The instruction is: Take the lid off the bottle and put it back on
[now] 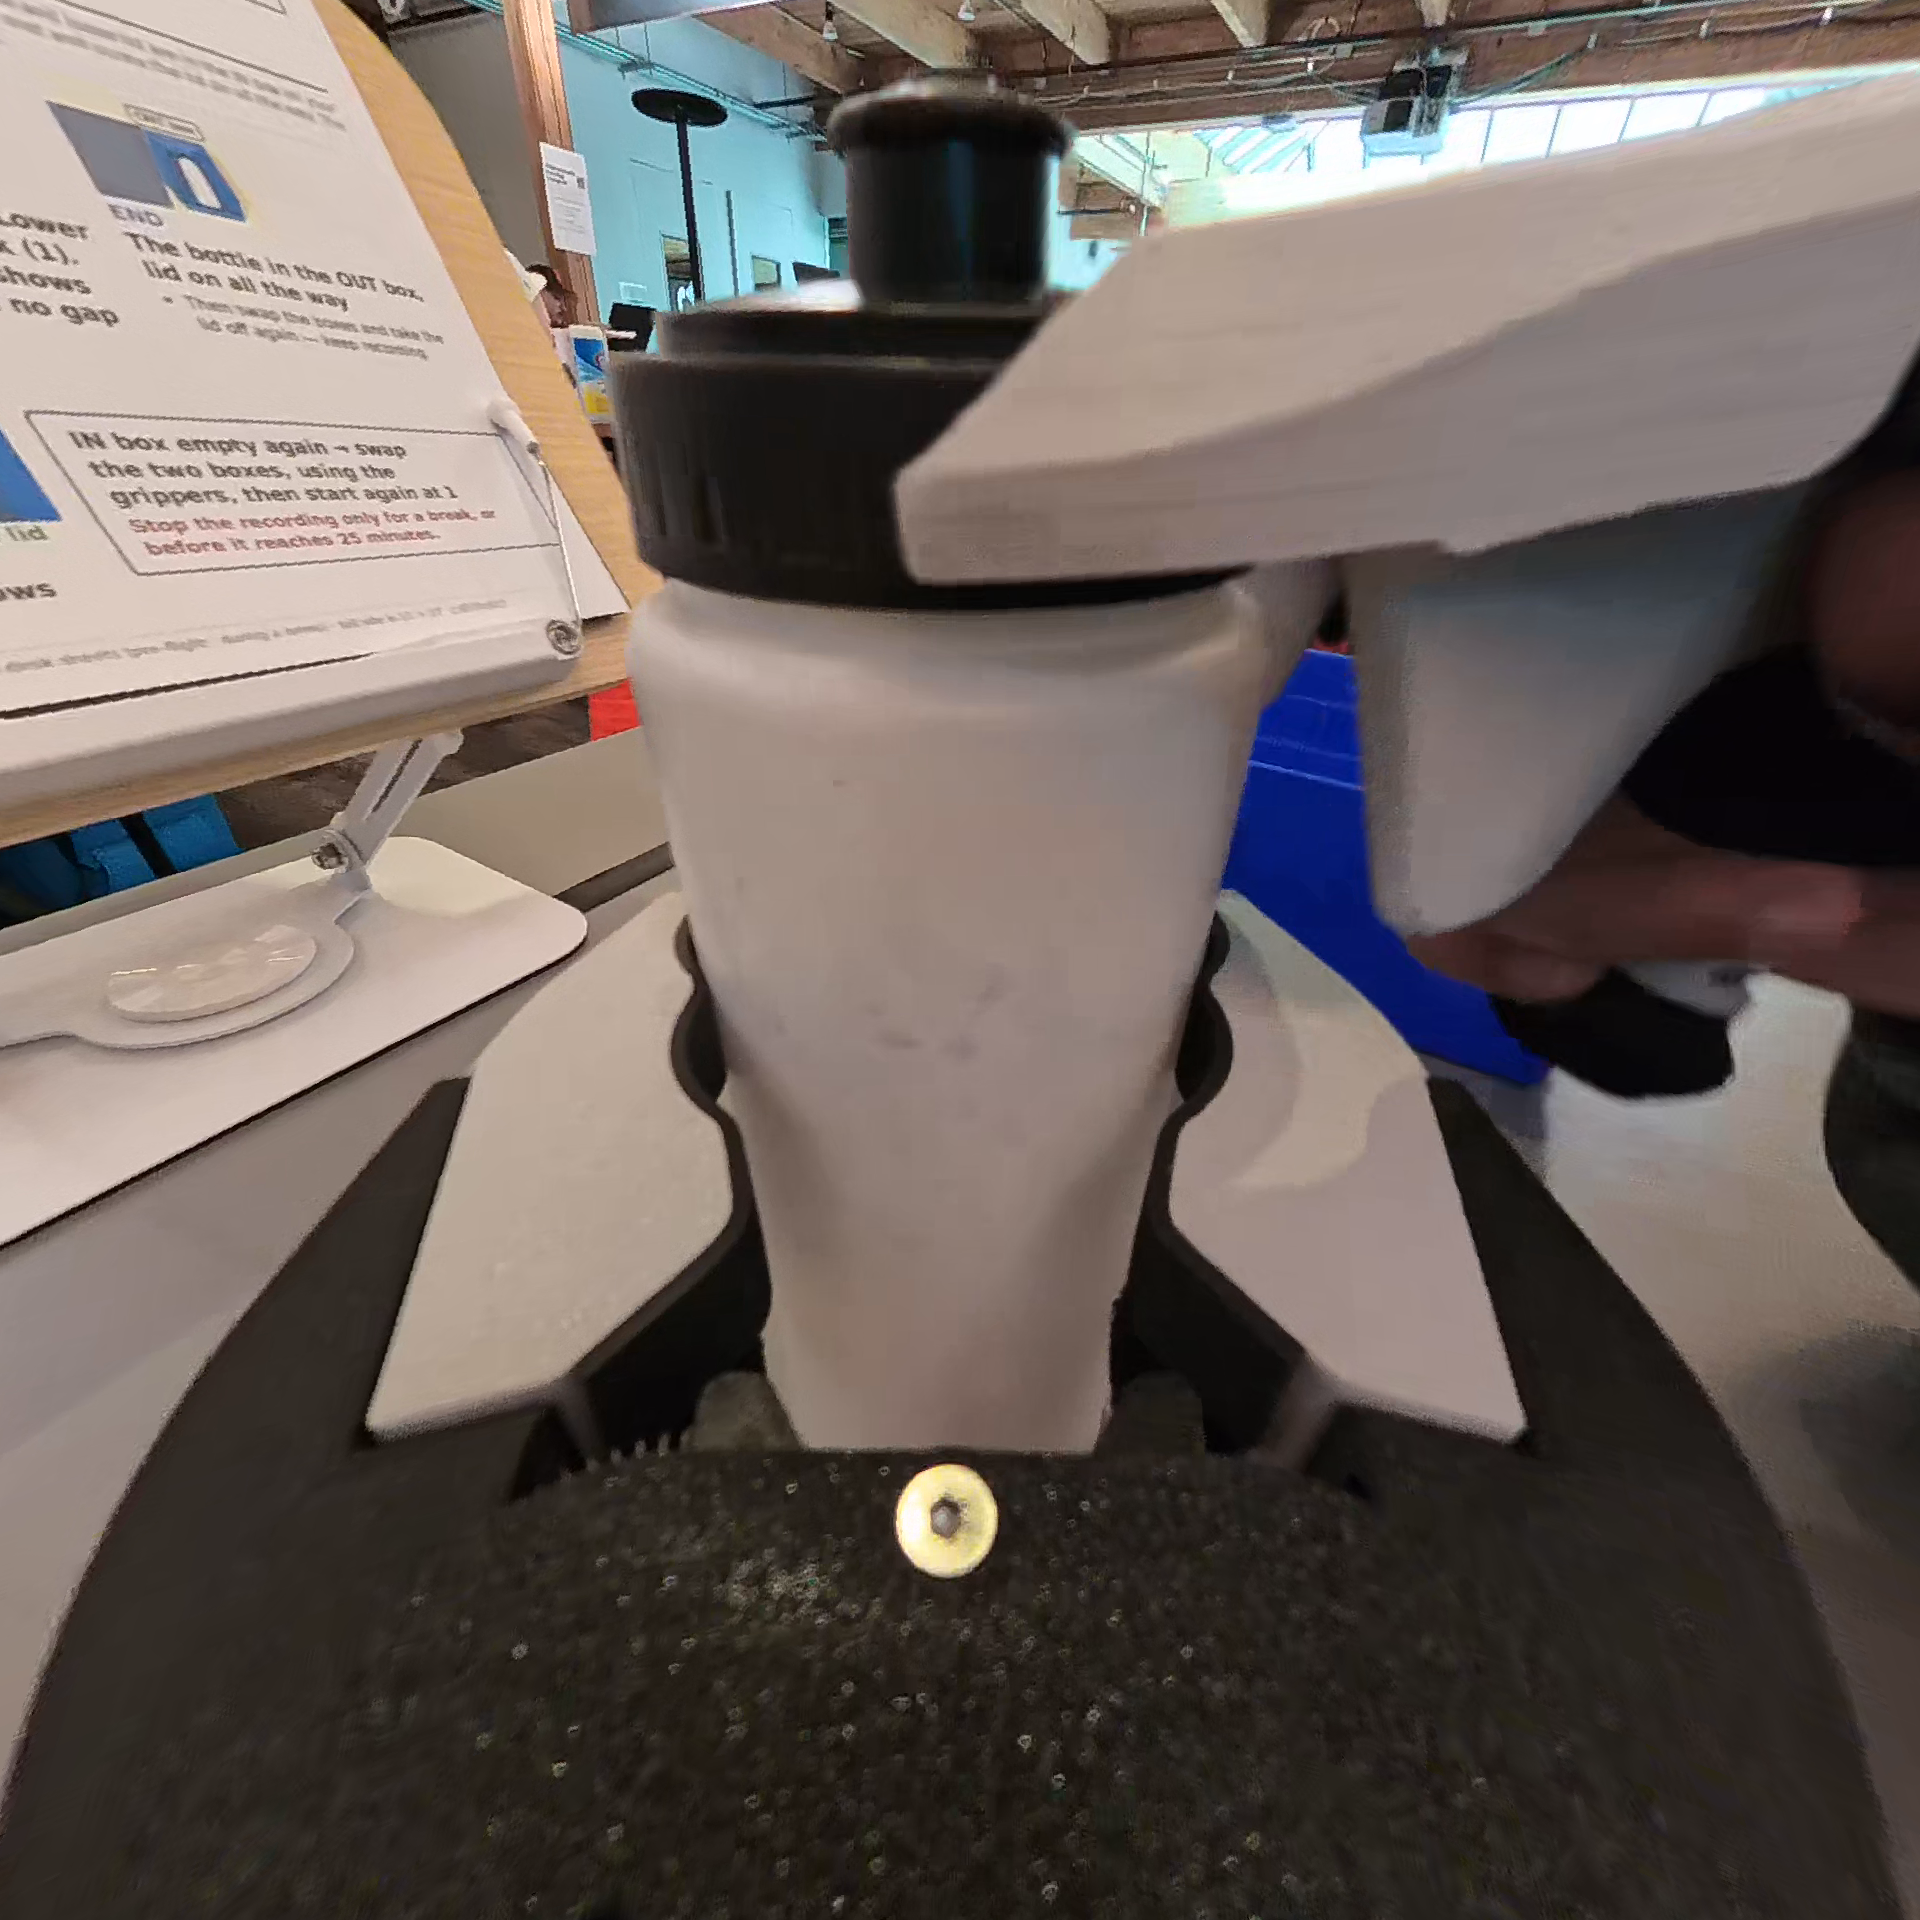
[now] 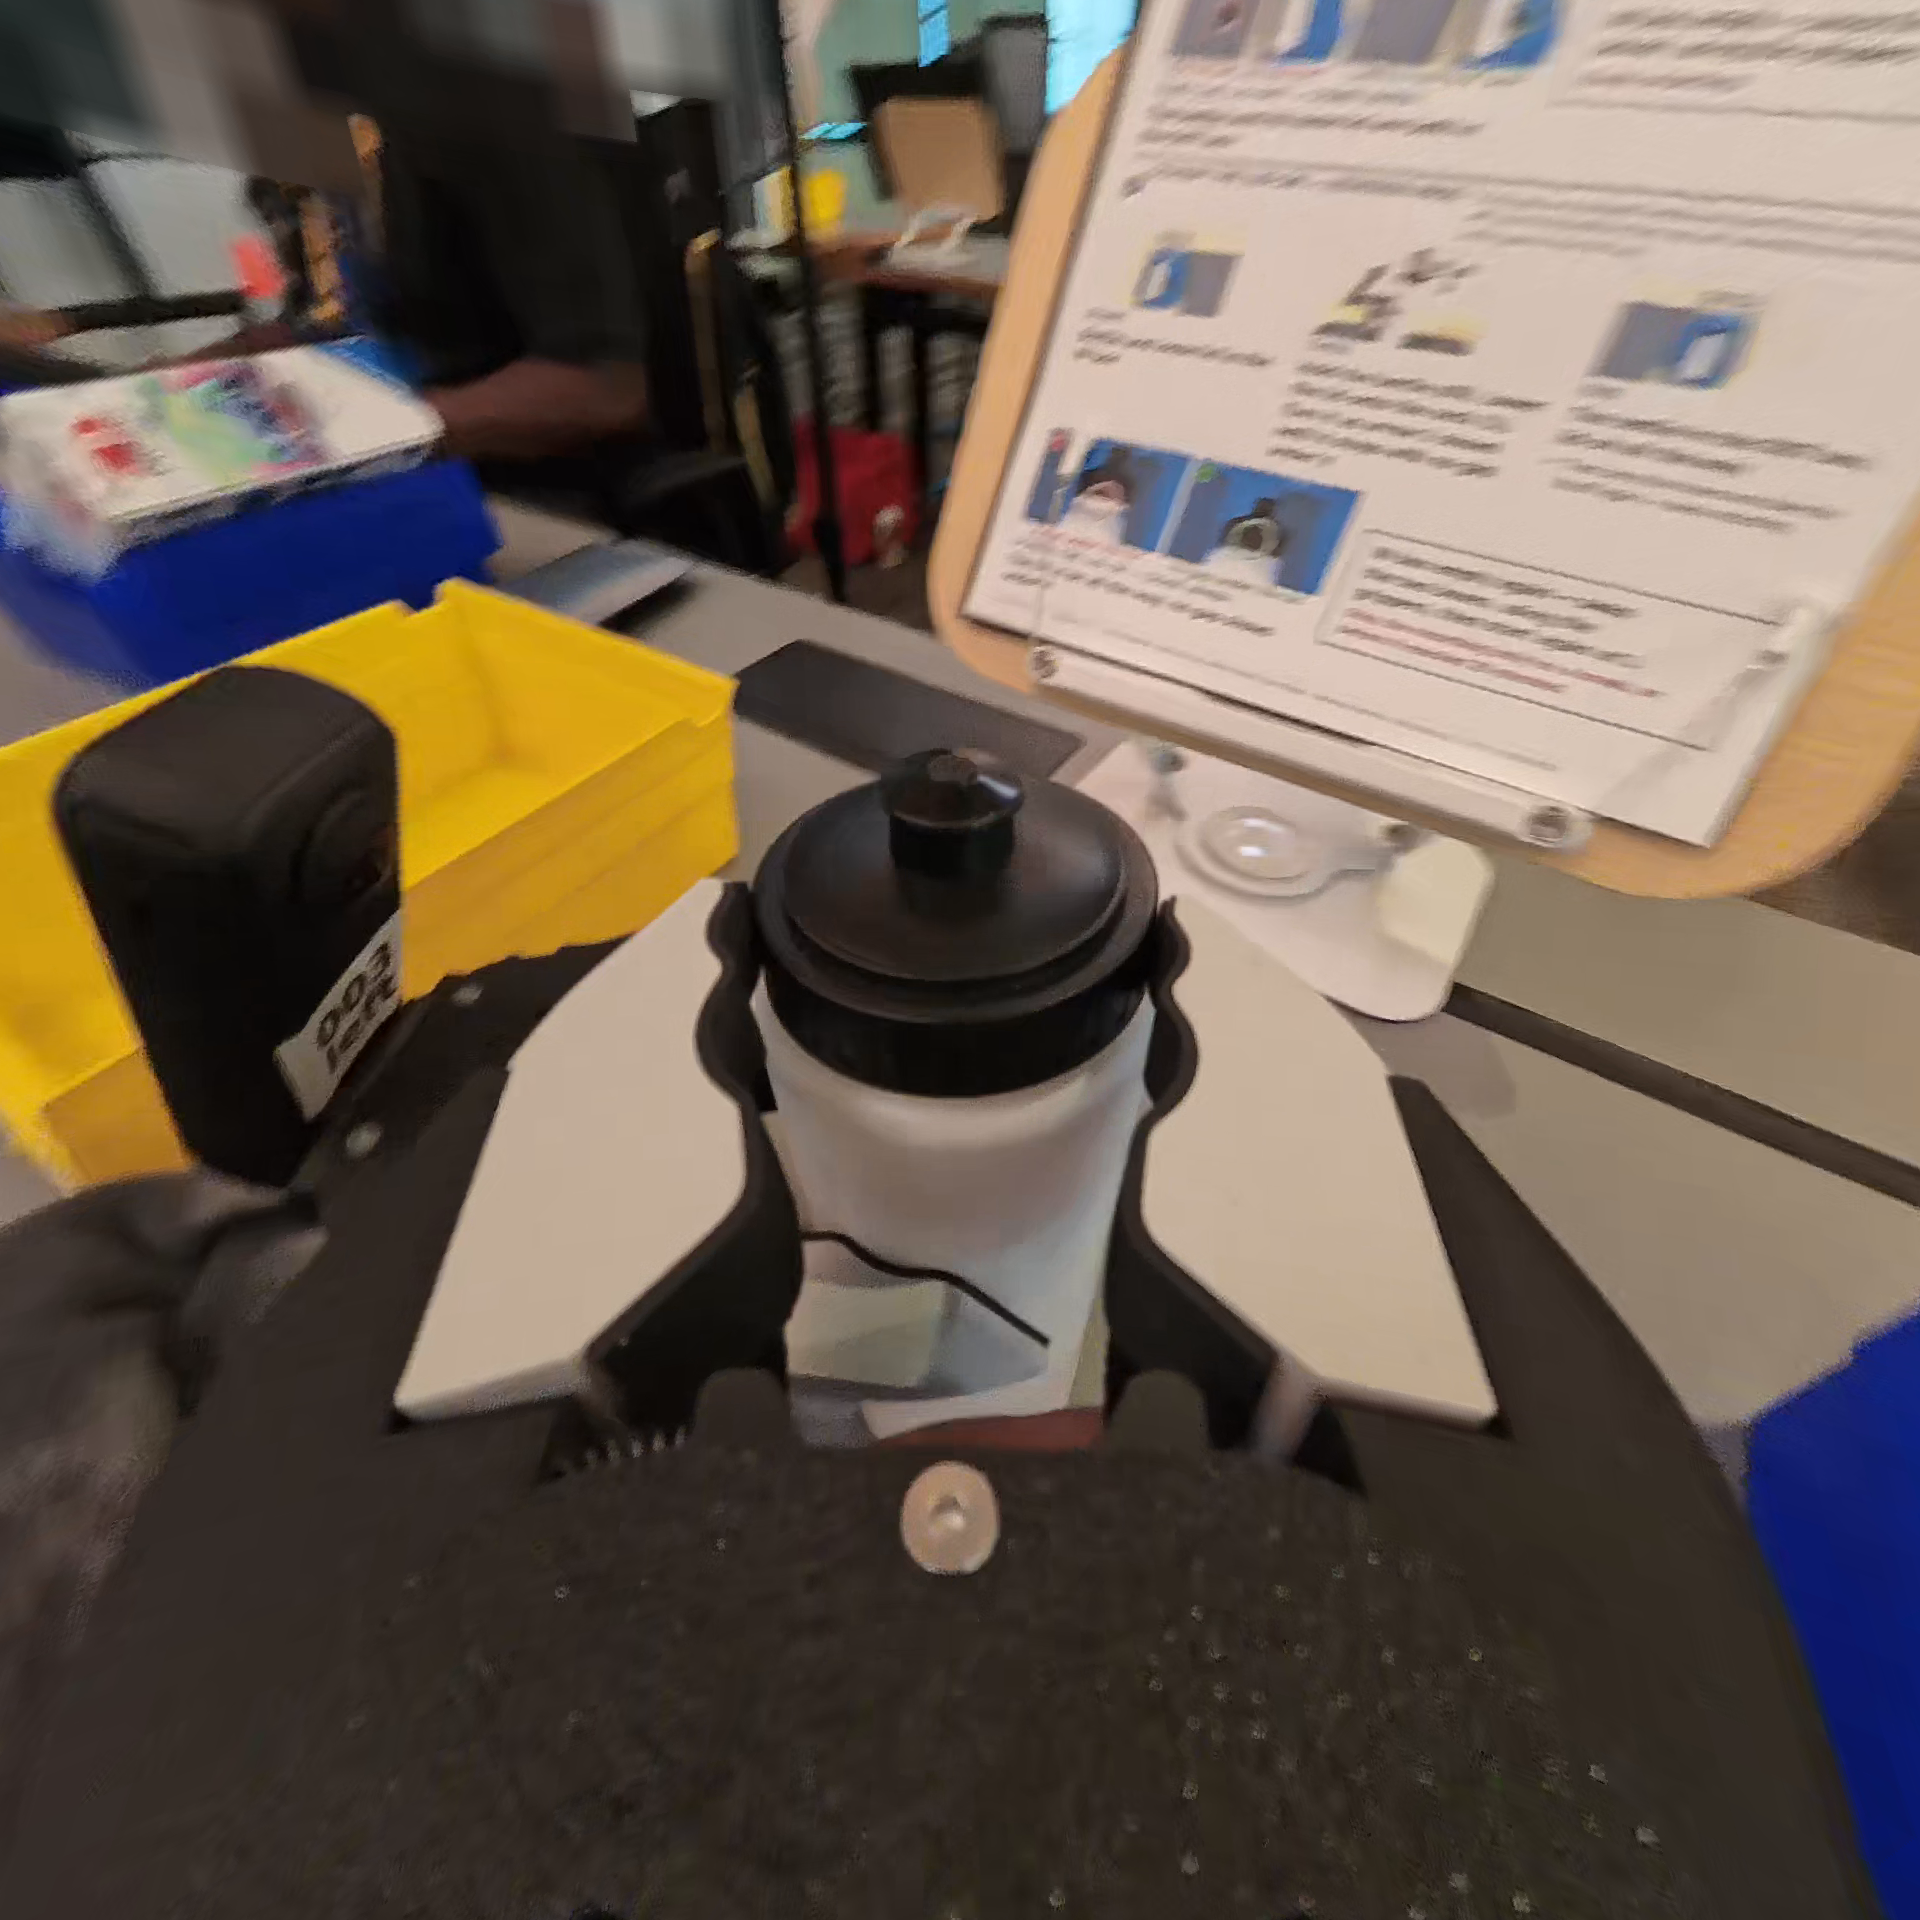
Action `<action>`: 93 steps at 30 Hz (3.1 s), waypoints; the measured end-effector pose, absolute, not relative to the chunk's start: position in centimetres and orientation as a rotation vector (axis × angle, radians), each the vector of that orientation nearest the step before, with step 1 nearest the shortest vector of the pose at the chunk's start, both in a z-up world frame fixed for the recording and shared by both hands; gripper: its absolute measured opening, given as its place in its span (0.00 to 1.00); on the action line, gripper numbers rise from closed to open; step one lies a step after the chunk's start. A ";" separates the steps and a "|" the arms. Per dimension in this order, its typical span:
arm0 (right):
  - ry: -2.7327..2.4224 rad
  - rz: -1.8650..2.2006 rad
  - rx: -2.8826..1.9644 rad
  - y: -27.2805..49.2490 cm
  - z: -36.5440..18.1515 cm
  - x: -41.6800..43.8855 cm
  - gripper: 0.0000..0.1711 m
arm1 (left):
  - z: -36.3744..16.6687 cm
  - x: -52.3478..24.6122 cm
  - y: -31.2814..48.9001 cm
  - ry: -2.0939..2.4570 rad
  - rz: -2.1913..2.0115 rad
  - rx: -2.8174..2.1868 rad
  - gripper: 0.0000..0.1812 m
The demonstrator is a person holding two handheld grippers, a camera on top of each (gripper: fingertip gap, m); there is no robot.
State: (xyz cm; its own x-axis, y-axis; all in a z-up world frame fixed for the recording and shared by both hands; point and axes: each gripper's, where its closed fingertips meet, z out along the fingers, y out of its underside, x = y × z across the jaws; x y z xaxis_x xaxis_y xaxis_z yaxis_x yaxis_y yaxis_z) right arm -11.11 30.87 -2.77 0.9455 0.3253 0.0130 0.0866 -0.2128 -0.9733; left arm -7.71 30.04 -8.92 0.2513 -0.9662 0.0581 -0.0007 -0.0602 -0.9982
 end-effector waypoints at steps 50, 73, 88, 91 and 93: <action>-1.380 0.941 -1.715 28.4 -3.4 -10.5 0.42 | -9.3 -7.1 28.9 1.059 -1.038 -1.326 0.48; 0.039 0.144 -1.580 27.6 -2.5 -10.1 0.46 | -9.4 -7.1 28.8 1.051 -1.034 -1.330 0.48; -0.996 0.643 -1.791 28.9 -3.8 -10.5 0.42 | -9.4 -7.1 28.9 1.061 -1.037 -1.327 0.48; -1.283 0.685 -1.802 28.7 -4.0 -10.1 0.41 | -9.4 -7.1 28.9 1.060 -1.036 -1.327 0.48; -1.426 0.701 -1.827 28.5 -4.0 -9.6 0.40 | -9.4 -7.1 28.9 1.061 -1.035 -1.328 0.48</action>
State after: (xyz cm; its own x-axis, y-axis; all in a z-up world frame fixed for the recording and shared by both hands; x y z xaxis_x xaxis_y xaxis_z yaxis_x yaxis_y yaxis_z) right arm -9.63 28.54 -4.01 0.2457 0.9693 0.0062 0.5875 -0.1439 -0.7964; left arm -7.07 28.91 -9.41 0.2194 -0.9756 0.0017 -0.0255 -0.0074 -0.9996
